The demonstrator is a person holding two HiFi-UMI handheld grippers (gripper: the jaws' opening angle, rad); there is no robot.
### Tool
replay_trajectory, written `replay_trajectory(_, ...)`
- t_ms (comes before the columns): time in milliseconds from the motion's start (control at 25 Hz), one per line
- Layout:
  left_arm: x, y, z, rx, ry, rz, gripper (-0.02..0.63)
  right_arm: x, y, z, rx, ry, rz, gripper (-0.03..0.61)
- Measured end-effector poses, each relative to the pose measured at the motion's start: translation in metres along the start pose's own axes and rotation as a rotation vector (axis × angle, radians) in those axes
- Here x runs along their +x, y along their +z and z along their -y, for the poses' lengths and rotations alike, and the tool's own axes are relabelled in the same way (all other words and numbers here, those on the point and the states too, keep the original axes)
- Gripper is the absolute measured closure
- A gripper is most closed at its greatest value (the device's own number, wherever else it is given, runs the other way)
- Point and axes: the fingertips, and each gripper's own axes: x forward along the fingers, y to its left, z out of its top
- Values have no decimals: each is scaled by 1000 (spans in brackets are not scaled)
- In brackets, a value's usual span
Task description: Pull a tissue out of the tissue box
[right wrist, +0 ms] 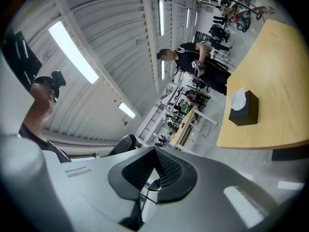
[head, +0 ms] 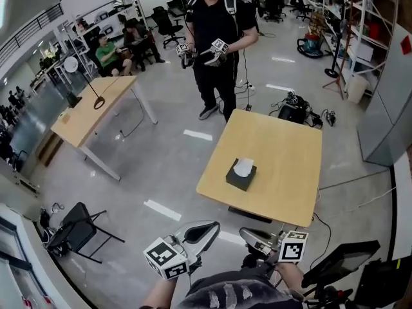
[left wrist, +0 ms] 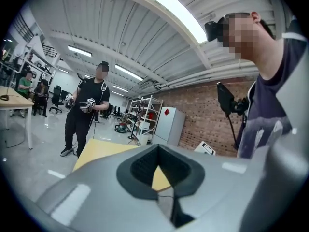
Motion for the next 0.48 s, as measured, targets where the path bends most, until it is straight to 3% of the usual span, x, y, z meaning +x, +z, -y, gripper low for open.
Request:
replay_trajectory(320,62,23,-5,34,13,6,612,-32,61,31,-74,-11,6,581)
replay_trajectory(480,79,24,-26,37,25,1,612,-27,79,51,-59,-24,12,581)
